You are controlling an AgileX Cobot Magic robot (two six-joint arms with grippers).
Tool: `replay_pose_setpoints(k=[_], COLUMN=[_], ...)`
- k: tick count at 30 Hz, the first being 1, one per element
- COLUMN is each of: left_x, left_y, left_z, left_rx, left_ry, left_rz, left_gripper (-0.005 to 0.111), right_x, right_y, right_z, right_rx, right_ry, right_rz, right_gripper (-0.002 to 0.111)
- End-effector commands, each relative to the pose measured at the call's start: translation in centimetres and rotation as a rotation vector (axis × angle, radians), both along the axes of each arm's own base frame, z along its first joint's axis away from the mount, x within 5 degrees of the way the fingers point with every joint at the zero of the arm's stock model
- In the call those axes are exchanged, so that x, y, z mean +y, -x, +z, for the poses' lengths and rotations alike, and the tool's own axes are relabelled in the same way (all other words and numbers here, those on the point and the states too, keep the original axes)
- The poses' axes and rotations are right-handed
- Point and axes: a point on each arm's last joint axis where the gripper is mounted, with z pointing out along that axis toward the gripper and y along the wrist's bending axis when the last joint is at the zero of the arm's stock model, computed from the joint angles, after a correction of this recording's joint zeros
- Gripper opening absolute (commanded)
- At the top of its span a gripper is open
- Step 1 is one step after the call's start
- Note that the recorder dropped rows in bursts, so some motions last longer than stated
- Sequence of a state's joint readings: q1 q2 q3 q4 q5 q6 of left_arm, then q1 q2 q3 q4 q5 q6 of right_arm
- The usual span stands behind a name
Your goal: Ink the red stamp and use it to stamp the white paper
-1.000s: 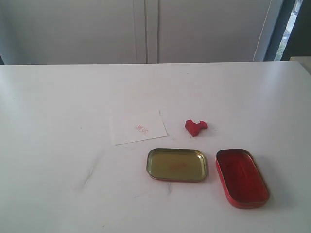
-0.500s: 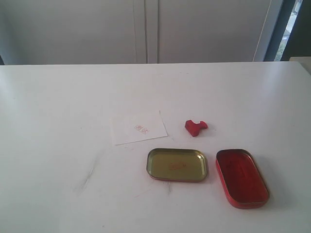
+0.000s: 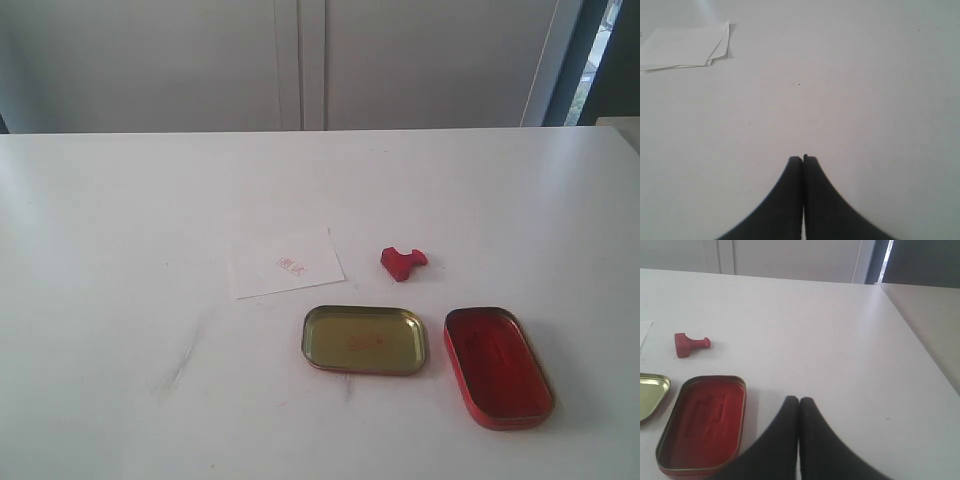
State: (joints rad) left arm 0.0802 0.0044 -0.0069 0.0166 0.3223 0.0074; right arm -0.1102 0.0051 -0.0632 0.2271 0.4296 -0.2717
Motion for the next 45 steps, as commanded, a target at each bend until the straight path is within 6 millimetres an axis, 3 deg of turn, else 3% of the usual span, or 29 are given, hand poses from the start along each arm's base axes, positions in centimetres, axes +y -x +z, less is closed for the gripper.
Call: replay_pose_setpoints(k=[1, 7, 14, 23, 34, 40, 45], left_x=[0.0, 0.0, 0.0, 0.0, 0.0, 0.0, 0.0], left_y=[0.1, 0.1, 0.1, 0.1, 0.1, 0.1, 0.1], left_z=[-0.3, -0.3, -0.3, -0.3, -0.3, -0.3, -0.3], left_rx=[0.014, 0.014, 0.014, 0.014, 0.014, 0.014, 0.014], left_ry=[0.005, 0.005, 0.005, 0.005, 0.005, 0.005, 0.005], left_rz=[0.000, 0.000, 0.000, 0.000, 0.000, 0.000, 0.000], left_gripper=[0.000, 0.000, 0.000, 0.000, 0.000, 0.000, 0.000], right_x=[0.0, 0.0, 0.0, 0.0, -0.9, -0.9, -0.9], right_y=[0.0, 0.0, 0.0, 0.0, 0.0, -0.2, -0.3], right_z=[0.0, 0.0, -0.1, -0.1, 0.0, -1.7, -1.4], right_rx=[-0.015, -0.015, -0.017, -0.017, -0.010, 0.021, -0.013], right_ry=[0.005, 0.005, -0.142, -0.142, 0.088, 0.080, 0.084], right_rz=[-0.001, -0.001, -0.041, -0.041, -0.077, -0.075, -0.076], right_gripper=[0.000, 0.000, 0.000, 0.000, 0.000, 0.000, 0.000])
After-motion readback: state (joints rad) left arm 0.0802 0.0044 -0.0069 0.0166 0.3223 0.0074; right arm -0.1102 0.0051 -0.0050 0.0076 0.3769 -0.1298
